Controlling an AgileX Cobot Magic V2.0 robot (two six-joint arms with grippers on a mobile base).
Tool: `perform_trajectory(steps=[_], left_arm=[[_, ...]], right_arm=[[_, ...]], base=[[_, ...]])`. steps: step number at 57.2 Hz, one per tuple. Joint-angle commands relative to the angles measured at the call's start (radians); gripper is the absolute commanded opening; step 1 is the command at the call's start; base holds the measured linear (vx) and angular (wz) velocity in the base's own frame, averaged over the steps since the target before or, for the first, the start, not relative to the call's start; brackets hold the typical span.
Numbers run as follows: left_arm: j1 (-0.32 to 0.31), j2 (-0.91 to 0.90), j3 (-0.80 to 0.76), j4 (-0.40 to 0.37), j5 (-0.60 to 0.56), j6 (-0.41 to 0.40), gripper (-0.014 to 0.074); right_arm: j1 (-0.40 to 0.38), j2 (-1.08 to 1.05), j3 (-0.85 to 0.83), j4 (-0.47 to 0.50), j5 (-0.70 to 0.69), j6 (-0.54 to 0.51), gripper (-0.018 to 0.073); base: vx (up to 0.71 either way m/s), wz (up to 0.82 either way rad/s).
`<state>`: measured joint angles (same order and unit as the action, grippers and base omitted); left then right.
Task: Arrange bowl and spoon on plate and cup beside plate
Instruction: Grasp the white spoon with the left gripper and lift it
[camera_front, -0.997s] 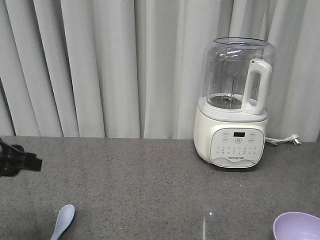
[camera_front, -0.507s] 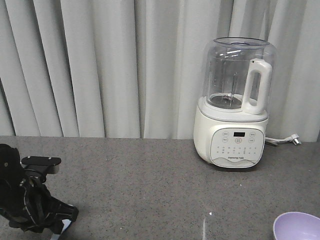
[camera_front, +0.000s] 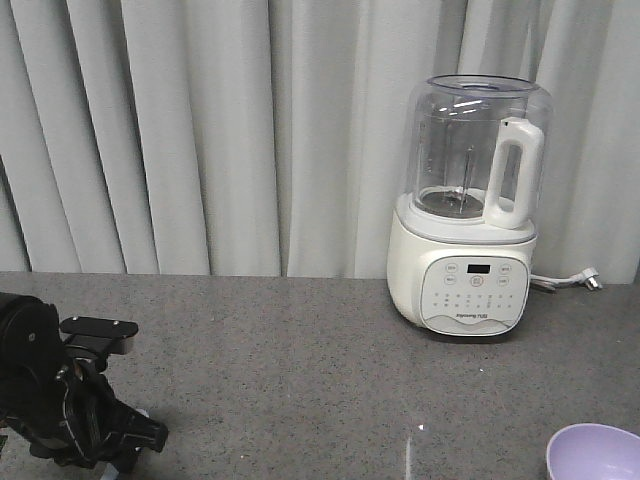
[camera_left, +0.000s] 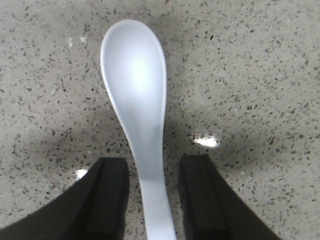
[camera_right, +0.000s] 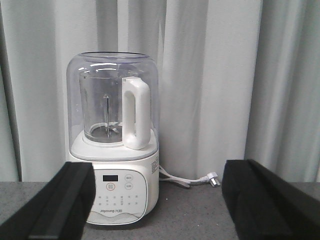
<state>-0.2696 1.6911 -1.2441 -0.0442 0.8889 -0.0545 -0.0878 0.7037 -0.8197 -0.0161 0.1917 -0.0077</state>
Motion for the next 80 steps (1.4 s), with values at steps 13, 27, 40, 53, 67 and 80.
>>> perform_trajectory(steps=[13,27,40,53,67,80], left_arm=[[-0.006,-0.040,-0.034,0.000,-0.019,-0.027,0.0508],[-0.006,-0.035,-0.034,0.000,-0.026,-0.052,0.0507],[-0.006,0.030,-0.030,0.000,0.006,-0.061,0.0507],[-0.006,0.042,-0.030,0.000,0.008,-0.062,0.0326],[-0.006,0.017,-0.035,-0.003,-0.005,-0.024,-0.0008],[-0.006,-0.160,-0.071,-0.071,-0.060,0.054,-0.0008]], right_arm=[[0.002,0.002,-0.032,-0.004,-0.084,-0.007,0.0567],[0.002,0.002,-0.032,-0.004,-0.084,-0.007,0.0567],[0.002,0.002,-0.032,-0.004,-0.084,-0.007,0.0567],[0.002,0.002,-0.032,-0.004,-0.084,-0.007,0.0567],[0.002,0.002,-0.032,-0.005,-0.054,-0.007,0.0567],[-0.001,0.017,-0.096,-0.026,0.234,0.077,0.0567]], base=[[0.00,0.00],[0.00,0.00],[0.00,0.00],[0.00,0.00],[0.00,0.00],[0.00,0.00]])
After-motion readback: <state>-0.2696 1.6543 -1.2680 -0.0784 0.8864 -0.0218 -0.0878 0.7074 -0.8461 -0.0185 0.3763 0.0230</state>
